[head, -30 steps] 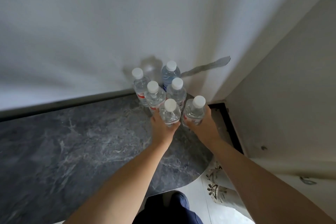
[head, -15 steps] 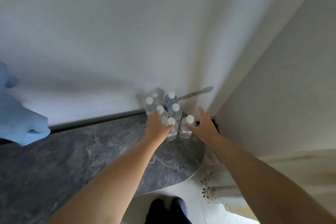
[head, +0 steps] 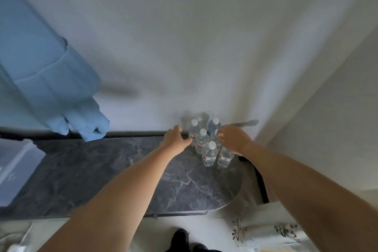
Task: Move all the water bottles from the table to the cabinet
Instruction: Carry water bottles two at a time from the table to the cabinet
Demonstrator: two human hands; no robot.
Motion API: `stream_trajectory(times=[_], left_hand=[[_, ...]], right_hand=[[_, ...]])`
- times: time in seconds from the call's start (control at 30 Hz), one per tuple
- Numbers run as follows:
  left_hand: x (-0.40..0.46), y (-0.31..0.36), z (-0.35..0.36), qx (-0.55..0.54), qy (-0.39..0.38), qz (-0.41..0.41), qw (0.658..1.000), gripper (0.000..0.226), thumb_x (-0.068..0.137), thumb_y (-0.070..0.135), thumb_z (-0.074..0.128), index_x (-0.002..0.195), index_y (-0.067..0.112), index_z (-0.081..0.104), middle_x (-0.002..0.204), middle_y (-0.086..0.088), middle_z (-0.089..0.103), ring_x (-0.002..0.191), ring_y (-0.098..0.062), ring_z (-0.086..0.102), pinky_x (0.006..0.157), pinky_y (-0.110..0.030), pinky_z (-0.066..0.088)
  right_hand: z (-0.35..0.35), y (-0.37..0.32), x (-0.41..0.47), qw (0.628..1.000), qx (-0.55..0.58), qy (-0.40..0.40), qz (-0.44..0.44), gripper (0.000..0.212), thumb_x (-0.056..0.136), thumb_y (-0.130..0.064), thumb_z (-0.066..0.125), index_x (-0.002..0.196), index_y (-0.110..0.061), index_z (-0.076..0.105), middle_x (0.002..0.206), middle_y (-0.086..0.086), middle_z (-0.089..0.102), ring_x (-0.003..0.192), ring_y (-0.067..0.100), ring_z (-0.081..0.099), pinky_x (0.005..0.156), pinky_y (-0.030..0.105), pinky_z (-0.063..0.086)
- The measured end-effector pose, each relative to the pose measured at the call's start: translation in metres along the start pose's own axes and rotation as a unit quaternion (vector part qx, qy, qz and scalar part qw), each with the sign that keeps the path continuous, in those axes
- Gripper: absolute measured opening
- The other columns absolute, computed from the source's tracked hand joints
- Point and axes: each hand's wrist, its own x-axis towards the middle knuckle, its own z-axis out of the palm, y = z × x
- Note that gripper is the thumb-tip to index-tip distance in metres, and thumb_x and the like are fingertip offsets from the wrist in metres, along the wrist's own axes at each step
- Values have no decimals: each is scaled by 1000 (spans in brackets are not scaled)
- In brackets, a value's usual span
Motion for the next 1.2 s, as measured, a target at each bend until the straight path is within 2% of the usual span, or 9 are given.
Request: stream_trajectory(times=[0.07, 0.13, 0.3, 0.43, 0.63, 0.77, 0.87, 1.07, 1.2], left_hand=[[-12, -5, -5, -4, 11, -7, 1000, 56, 89, 38, 61, 135, 11, 42, 135, -9, 49, 119, -26, 53, 97, -37, 47], [-38, -29, -14, -20, 39, -44, 998, 56, 90, 38, 61, 136, 12, 42, 136, -9, 49, 120, -26, 53, 98, -37, 46], [-93, -81, -20, -59, 77, -123, 988, 56, 92, 36, 59, 138, 12, 40, 137, -10, 49, 118, -26, 56, 96, -36, 48], [-158, -135, -26, -87, 130, -190, 969, 54, 93, 36, 58, 138, 10, 41, 136, -11, 51, 121, -27, 54, 96, -37, 46], [-282, -220, -26, -150, 228, -310, 911, 52, 91, 32, 60, 134, 10, 41, 128, -14, 56, 117, -29, 56, 94, -38, 46], [-382, -279, -14, -185, 296, -391, 852, 63, 91, 33, 61, 143, 12, 32, 134, -15, 53, 123, -30, 52, 98, -38, 45], [-427, -306, -7, -193, 310, -419, 831, 65, 91, 35, 60, 144, 11, 32, 137, -15, 51, 125, -30, 51, 100, -39, 45], [-538, -389, 11, -210, 319, -472, 795, 61, 91, 37, 60, 141, 14, 35, 132, -12, 53, 121, -27, 53, 97, -37, 45], [-624, -448, 18, -230, 333, -518, 754, 61, 90, 38, 61, 140, 12, 37, 130, -13, 54, 121, -29, 53, 97, -36, 45]], right_hand=[[-5, -9, 2, 999, -30, -3, -13, 31, 100, -15, 40, 118, -3, 63, 118, 15, 64, 109, 31, 61, 93, 38, 49], [0, -37, 7, 996, -57, -6, -74, 29, 99, -22, 43, 116, -8, 63, 116, 13, 64, 108, 31, 60, 91, 38, 48], [24, -92, 3, 968, -125, -40, -212, 27, 99, -16, 41, 114, -14, 63, 120, 9, 63, 111, 29, 61, 92, 35, 48], [51, -160, -13, 932, -177, -66, -310, 31, 99, -17, 40, 111, -11, 67, 120, 11, 64, 110, 30, 60, 92, 34, 49], [115, -277, -69, 853, -251, -120, -442, 30, 98, -19, 41, 115, -12, 65, 123, 12, 63, 111, 31, 60, 91, 36, 46], [173, -359, -139, 791, -261, -142, -535, 31, 97, -19, 36, 100, -7, 64, 104, 11, 64, 98, 33, 62, 84, 38, 50], [201, -397, -175, 759, -258, -149, -580, 31, 97, -20, 36, 101, -9, 65, 104, 12, 64, 98, 31, 61, 79, 36, 46], [288, -482, -270, 714, -279, -167, -620, 27, 95, -21, 40, 105, -14, 65, 108, 9, 66, 102, 28, 62, 87, 34, 48], [351, -540, -349, 684, -304, -171, -641, 26, 96, -18, 39, 114, -8, 56, 114, 14, 62, 104, 31, 61, 74, 30, 41]])
